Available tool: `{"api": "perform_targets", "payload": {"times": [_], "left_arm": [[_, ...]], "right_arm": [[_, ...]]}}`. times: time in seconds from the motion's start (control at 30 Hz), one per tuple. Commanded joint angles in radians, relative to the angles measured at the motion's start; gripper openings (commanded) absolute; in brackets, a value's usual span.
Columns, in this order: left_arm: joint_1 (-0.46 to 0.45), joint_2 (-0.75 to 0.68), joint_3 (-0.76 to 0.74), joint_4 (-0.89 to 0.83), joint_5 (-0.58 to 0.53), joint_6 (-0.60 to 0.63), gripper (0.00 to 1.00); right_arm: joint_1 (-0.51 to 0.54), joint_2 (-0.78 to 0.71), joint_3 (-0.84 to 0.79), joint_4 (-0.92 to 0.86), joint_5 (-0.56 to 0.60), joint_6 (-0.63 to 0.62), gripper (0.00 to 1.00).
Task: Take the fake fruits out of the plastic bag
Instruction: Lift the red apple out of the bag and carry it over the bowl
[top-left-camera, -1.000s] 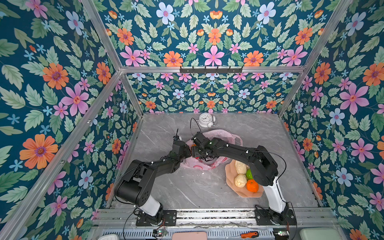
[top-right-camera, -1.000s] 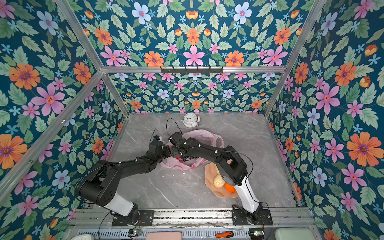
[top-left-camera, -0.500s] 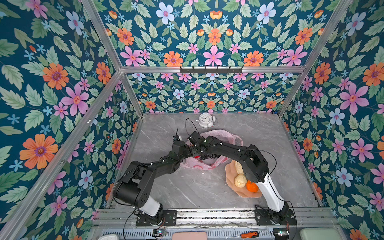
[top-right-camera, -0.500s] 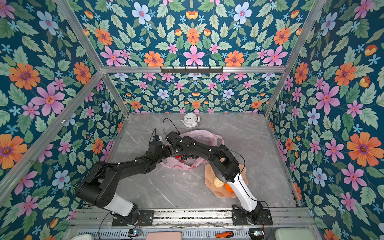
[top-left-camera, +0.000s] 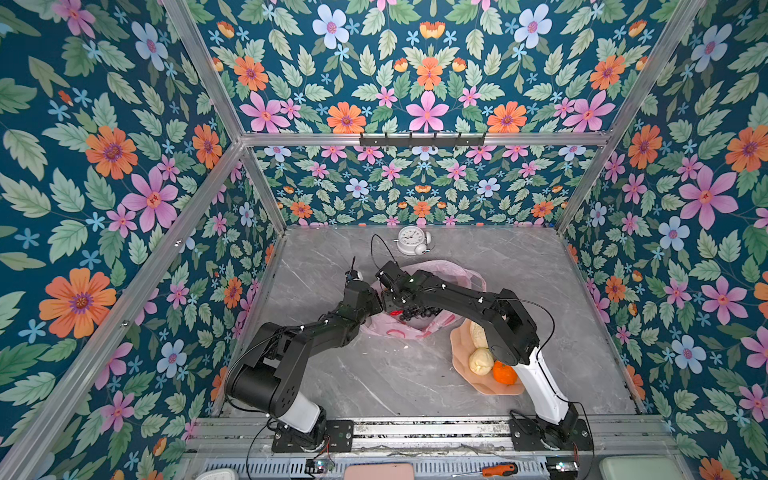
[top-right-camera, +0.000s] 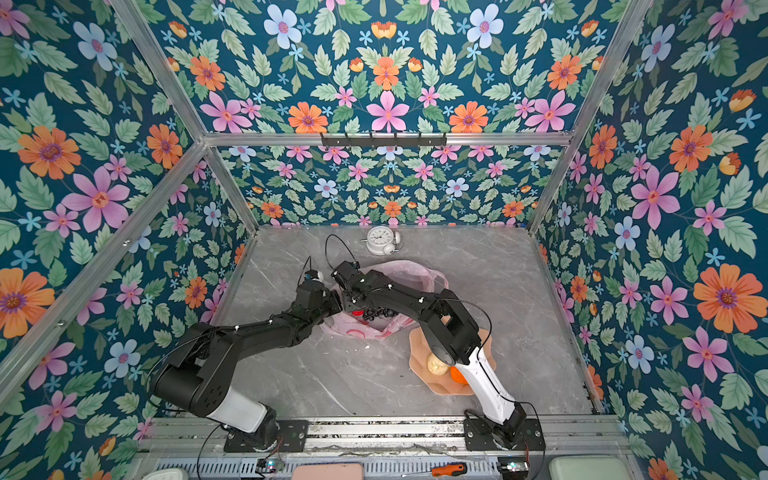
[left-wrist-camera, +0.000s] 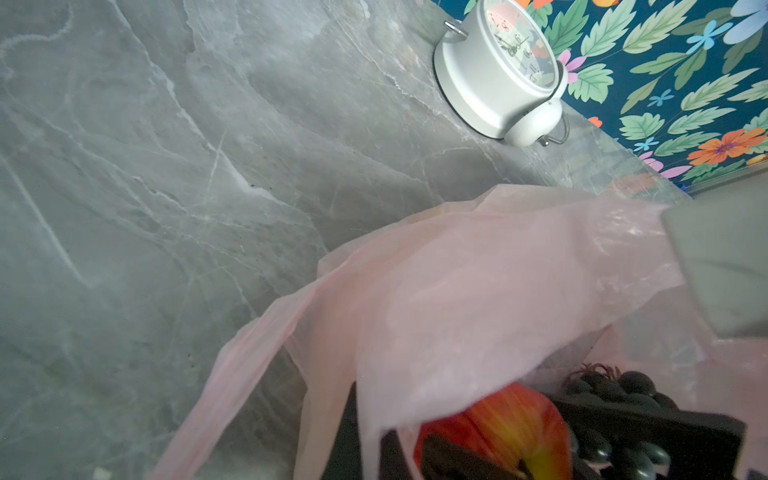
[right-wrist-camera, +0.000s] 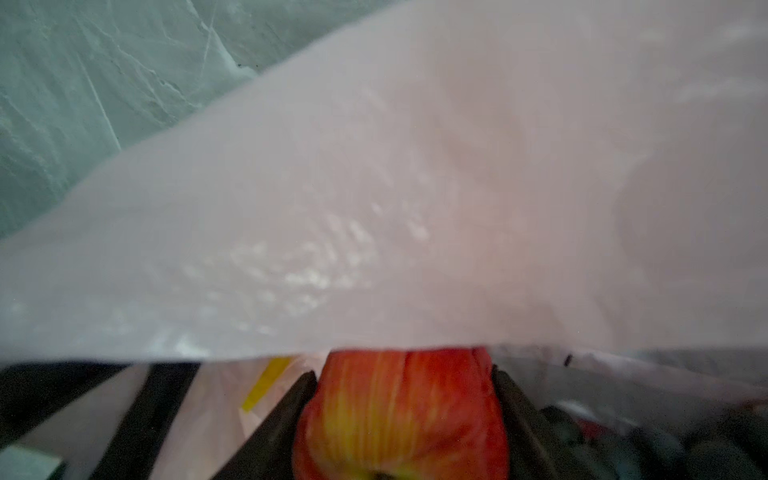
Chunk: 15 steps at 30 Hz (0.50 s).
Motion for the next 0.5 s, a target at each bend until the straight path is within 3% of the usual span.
{"api": "perform_targets", "payload": {"times": [0.0,0.47], "left_arm": [[0.004,-0.007,0.003,-0.004,-0.014,0.017,0.05],[0.010,-0.004,0.009,-0.012,-0.008,0.025,0.05]], "right_arm": [[0.000,-0.034,-0.009,-0.011,0.012,-0.013,0.63],[0.000,-0.260,-0.163,0.017,-0.036,-0.090,0.63]]}}
